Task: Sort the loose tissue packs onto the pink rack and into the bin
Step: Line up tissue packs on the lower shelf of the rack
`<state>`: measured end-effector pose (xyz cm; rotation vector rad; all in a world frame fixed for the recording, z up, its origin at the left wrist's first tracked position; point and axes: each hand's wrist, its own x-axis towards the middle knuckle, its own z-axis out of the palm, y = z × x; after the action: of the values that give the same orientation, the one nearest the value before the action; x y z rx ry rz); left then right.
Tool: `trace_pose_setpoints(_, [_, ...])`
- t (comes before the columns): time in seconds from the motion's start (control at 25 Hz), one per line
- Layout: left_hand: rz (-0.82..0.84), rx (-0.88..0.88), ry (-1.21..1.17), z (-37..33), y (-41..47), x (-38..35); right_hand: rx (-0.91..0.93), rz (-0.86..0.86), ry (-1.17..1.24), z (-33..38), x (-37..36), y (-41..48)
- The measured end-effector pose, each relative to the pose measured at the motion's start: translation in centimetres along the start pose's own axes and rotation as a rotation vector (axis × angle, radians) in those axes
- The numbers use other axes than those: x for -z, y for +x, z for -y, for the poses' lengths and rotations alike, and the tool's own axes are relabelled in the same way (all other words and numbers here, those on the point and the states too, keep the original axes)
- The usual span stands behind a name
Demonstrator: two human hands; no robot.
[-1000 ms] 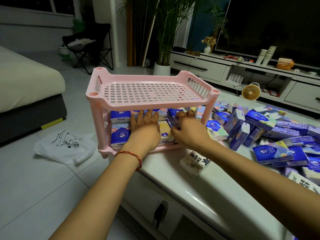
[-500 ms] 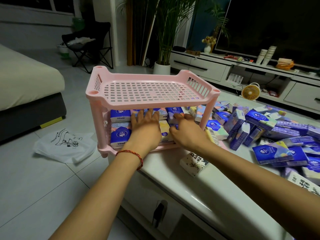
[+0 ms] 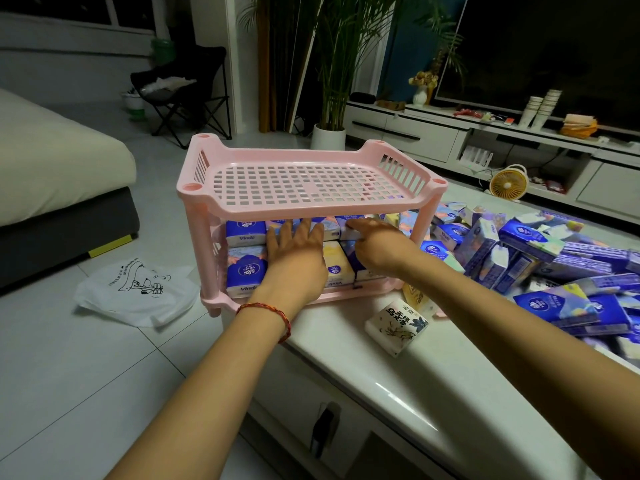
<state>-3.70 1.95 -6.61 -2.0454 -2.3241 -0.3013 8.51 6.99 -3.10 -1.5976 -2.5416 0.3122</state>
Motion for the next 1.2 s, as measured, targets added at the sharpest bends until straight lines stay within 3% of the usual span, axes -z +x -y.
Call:
trace_pose_setpoints(0.16, [-0.019, 0.005, -0.003, 0.0, 0.1, 0.0, 0.024, -0.054, 0.013, -0.2, -0.4, -0.4])
trace_pose_setpoints(0.32, [-0.162, -0.012, -0.002, 0.2, 0.2, 0.3, 0.079, -0.175, -0.077, 0.6, -0.7, -1.2])
trace_pose_setpoints(0.56, [-0.082, 0.100, 0.099, 2.9, -0.2, 0.3, 0.186, -0.311, -0.104, 0.4, -1.6, -1.4])
trace_pose_setpoints(0.8, [0.034, 0.147, 0.026, 3.7, -0.4, 0.8, 0.299, -0.181, -0.037, -0.1, -2.4, -0.9])
trace_pose_setpoints(1.2, [0.037, 0.136, 0.005, 4.1, -0.5, 0.7, 0.271, -0.225, 0.008, 0.0, -2.7, -0.5])
